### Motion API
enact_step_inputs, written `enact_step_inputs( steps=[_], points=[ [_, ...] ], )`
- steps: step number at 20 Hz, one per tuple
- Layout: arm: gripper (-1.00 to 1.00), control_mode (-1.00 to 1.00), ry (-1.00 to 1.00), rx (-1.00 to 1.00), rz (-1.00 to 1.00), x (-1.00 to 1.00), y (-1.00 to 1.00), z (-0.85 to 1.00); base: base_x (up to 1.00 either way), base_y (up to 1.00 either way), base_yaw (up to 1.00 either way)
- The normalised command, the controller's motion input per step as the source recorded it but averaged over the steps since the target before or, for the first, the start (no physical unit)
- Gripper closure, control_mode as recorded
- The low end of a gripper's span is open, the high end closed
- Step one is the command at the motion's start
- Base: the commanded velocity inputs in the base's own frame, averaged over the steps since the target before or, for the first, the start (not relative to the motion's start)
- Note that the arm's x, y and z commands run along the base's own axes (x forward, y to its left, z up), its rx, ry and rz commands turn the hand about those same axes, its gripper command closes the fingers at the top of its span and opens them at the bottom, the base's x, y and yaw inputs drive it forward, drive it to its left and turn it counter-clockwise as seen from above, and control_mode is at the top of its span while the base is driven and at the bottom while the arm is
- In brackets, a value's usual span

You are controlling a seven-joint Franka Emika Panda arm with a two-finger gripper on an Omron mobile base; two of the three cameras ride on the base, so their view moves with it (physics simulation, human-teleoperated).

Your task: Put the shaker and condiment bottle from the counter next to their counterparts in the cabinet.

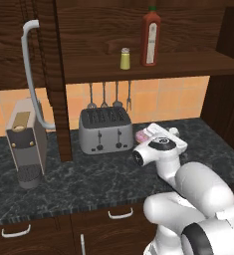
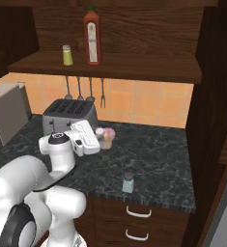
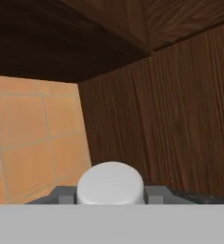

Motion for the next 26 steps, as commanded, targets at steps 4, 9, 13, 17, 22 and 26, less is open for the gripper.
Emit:
enact_step_inputs(
  steps=[4, 9, 13, 17, 22, 26],
  points=[
    [1.0, -1.0, -0.14, -0.05, 0.28, 0.0, 0.0, 0.38, 0.0, 0.0, 0.0],
    [1.0, -1.0, 0.0, 0.0, 0.04, -0.02, 0.0, 0.02, 0.0, 0.0, 0.0],
    [1.0, -1.0, 0.0, -0.16, 0.16, -0.03, 0.18, 0.32, 0.0, 0.0, 0.0],
    [1.0, -1.0, 0.02, -0.05, 0.17, -0.01, 0.06, 0.59, 0.0, 0.0, 0.0],
    [1.0, -1.0, 0.09, 0.0, 0.15, 0.0, 0.0, 0.69, 0.0, 0.0, 0.0],
    [1.0, -1.0, 0.07, 0.0, 0.16, 0.0, 0.0, 0.82, 0.0, 0.0, 0.0]
  ],
)
